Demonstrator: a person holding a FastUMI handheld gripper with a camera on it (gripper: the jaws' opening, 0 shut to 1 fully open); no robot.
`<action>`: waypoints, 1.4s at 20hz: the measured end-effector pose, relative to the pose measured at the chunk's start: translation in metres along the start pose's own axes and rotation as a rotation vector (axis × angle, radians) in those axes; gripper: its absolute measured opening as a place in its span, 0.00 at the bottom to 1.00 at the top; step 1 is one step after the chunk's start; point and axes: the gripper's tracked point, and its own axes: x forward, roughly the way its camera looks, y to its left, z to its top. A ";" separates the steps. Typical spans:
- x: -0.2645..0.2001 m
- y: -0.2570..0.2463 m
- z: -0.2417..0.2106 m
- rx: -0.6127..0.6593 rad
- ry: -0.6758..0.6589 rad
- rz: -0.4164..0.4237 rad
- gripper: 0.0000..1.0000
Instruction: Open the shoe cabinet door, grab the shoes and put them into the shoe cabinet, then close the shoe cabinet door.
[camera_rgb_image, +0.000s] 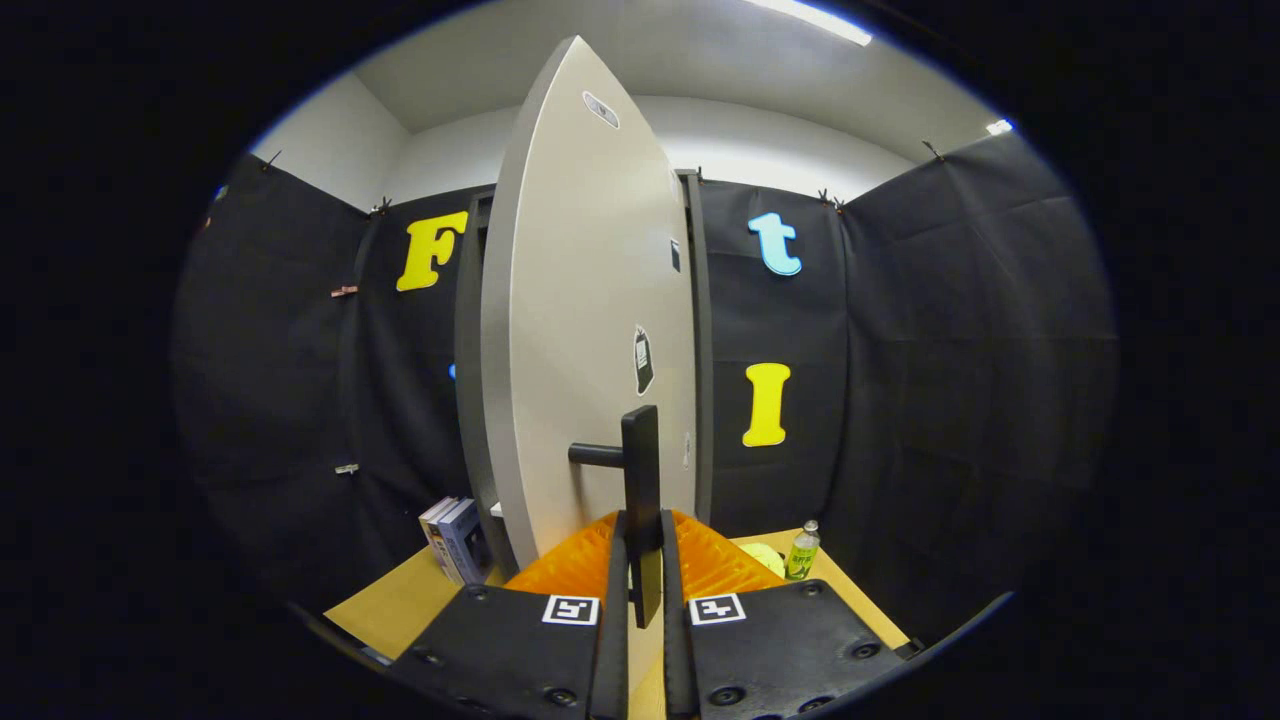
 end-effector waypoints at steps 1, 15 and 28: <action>-0.001 -0.008 0.002 0.012 -0.003 -0.011 0.18; -0.032 -0.086 0.019 -0.023 -0.035 -0.121 0.13; -0.079 0.040 -0.011 -0.114 0.073 0.020 0.63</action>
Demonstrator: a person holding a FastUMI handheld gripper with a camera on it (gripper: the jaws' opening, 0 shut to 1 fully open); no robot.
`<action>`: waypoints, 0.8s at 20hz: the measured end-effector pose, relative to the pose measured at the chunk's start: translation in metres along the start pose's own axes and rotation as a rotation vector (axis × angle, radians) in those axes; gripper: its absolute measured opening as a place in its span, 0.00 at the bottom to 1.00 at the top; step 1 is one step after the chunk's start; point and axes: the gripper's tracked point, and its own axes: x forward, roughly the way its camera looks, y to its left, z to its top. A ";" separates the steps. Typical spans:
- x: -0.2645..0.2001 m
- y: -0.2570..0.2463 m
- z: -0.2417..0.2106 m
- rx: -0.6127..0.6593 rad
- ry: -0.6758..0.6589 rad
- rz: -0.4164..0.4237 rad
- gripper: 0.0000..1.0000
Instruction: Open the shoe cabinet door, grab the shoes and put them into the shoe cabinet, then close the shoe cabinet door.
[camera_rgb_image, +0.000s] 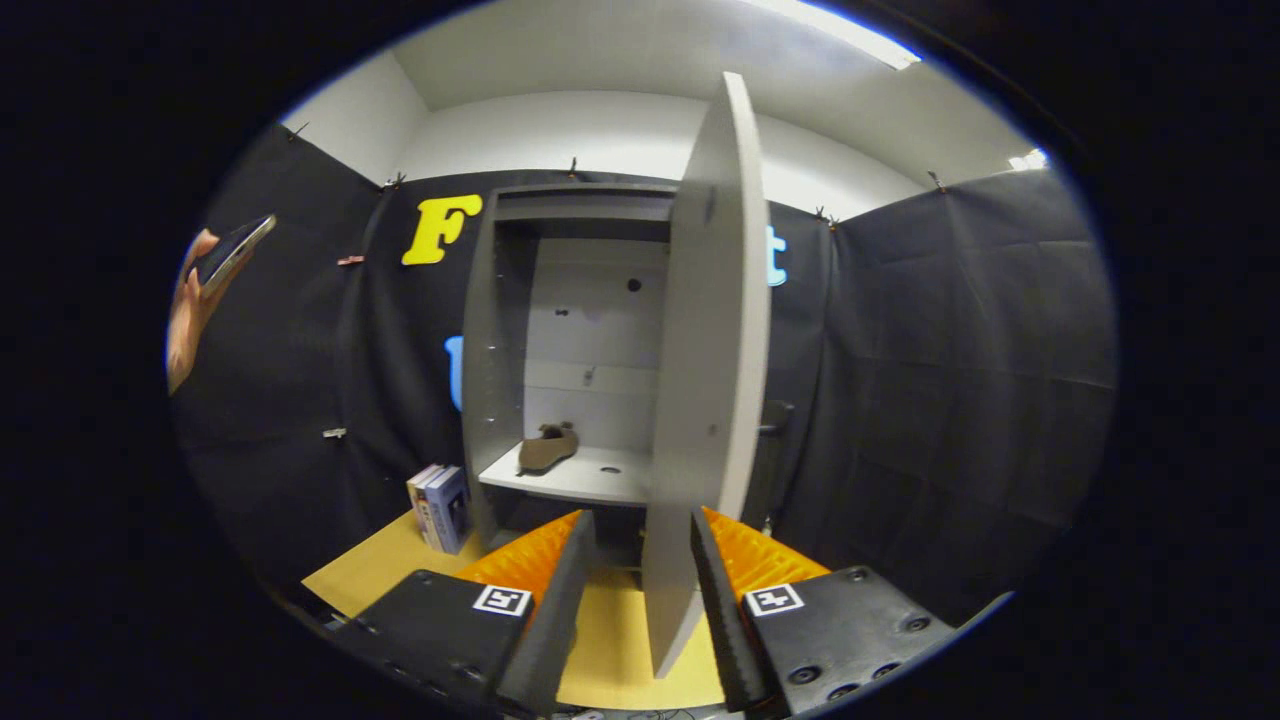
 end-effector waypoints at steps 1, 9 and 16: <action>0.007 0.018 -0.011 0.009 0.031 0.035 0.73; 0.052 0.106 -0.141 0.119 0.353 0.123 0.98; 0.083 0.156 -0.302 0.235 0.674 0.166 0.97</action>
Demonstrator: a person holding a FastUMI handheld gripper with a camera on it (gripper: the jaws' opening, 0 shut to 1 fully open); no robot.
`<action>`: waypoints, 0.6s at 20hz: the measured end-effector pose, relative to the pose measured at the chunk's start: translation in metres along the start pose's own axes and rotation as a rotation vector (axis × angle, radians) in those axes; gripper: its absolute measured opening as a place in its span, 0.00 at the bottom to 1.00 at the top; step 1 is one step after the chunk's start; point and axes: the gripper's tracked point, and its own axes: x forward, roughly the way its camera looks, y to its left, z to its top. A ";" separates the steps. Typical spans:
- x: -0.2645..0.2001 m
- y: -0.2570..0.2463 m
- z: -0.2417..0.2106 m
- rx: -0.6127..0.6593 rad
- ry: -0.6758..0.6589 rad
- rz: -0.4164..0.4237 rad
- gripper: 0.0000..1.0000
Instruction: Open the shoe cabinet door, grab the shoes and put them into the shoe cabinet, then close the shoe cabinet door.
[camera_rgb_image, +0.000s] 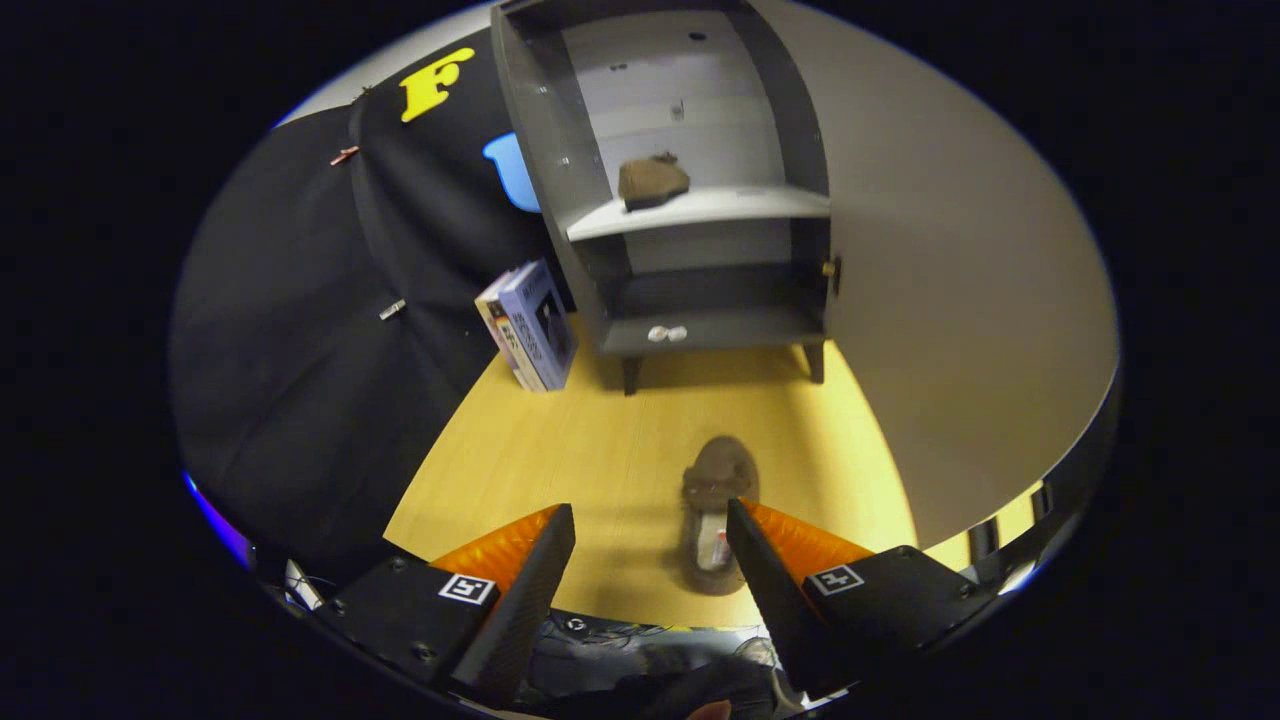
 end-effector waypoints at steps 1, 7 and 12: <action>0.015 -0.003 -0.010 -0.002 0.021 -0.012 0.97; 0.094 -0.017 -0.061 0.012 0.142 -0.061 0.94; 0.139 -0.029 -0.087 0.037 0.200 -0.110 0.86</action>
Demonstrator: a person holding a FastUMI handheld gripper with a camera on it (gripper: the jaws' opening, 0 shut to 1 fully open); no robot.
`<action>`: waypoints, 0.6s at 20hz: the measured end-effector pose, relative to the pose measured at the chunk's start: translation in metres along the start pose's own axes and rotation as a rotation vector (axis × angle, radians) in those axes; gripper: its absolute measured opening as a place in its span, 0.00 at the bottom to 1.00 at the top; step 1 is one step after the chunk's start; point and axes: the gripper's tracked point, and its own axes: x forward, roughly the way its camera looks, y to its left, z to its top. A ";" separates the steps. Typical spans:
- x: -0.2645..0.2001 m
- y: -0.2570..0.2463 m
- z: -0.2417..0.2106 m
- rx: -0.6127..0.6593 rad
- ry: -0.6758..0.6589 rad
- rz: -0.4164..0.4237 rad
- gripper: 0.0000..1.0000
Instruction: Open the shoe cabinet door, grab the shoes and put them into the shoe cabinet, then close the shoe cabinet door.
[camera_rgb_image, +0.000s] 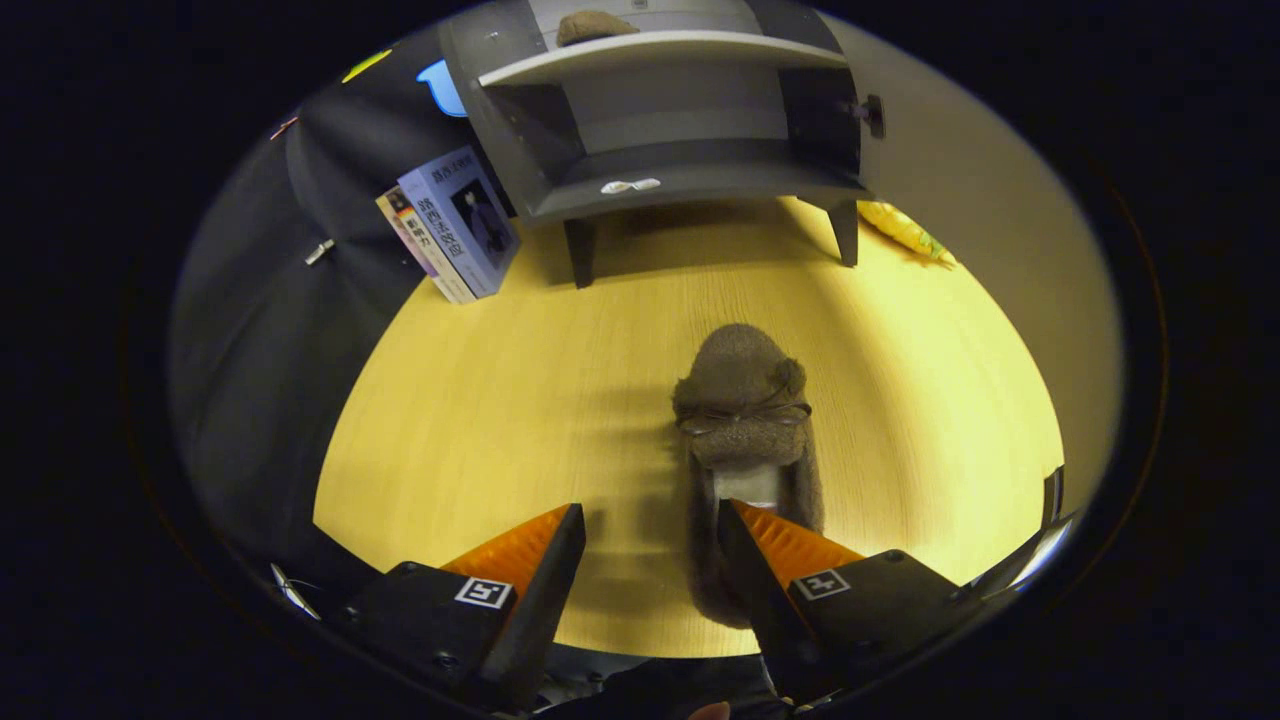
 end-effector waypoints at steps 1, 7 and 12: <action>0.011 -0.002 0.000 0.004 0.000 -0.011 0.86; 0.055 -0.022 0.028 0.011 -0.118 -0.104 0.67; 0.064 -0.031 0.049 0.030 -0.219 -0.136 0.10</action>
